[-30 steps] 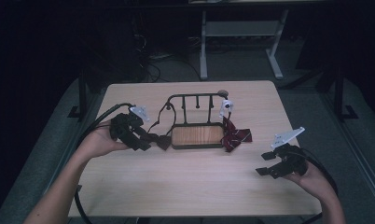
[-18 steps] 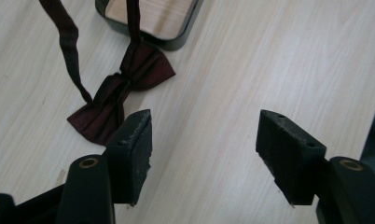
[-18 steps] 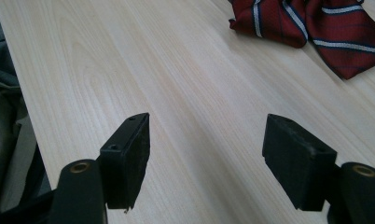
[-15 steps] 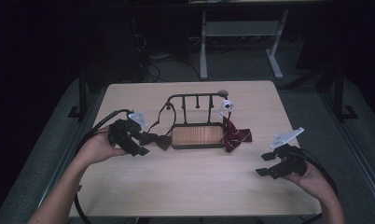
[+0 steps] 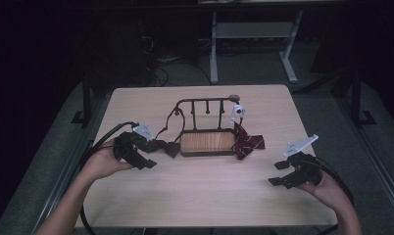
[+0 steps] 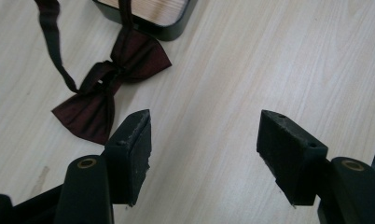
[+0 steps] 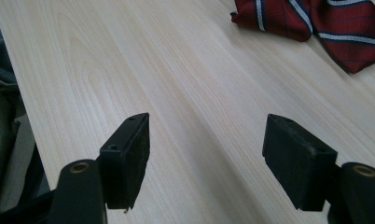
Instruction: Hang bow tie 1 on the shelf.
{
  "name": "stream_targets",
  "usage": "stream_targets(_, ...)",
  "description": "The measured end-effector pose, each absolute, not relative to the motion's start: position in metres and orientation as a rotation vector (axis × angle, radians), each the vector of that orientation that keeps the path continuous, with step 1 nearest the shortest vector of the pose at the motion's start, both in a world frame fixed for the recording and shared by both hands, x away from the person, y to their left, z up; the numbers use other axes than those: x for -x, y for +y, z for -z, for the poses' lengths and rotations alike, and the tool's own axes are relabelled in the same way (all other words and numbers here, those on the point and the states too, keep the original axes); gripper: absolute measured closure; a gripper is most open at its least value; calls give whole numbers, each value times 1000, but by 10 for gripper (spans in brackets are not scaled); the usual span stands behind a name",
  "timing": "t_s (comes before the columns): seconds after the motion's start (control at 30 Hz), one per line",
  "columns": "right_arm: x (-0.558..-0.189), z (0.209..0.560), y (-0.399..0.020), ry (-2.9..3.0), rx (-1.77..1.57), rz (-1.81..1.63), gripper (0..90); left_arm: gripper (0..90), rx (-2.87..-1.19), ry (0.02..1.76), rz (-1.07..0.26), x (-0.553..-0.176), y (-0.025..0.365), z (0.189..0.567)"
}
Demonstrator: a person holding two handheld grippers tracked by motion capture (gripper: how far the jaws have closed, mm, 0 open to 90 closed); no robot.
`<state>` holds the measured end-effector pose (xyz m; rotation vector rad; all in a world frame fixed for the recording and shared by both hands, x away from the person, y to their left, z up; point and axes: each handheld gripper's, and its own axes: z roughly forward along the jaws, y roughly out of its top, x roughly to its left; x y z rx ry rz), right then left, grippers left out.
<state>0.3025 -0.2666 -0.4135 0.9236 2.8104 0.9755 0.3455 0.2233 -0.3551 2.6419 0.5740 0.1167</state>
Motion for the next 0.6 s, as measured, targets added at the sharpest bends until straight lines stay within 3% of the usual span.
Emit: stream_targets(0.6, -301, 417, -268, 2812, -949, -985, 315, 344, -2642, 571, -105, -333, 229, 377)
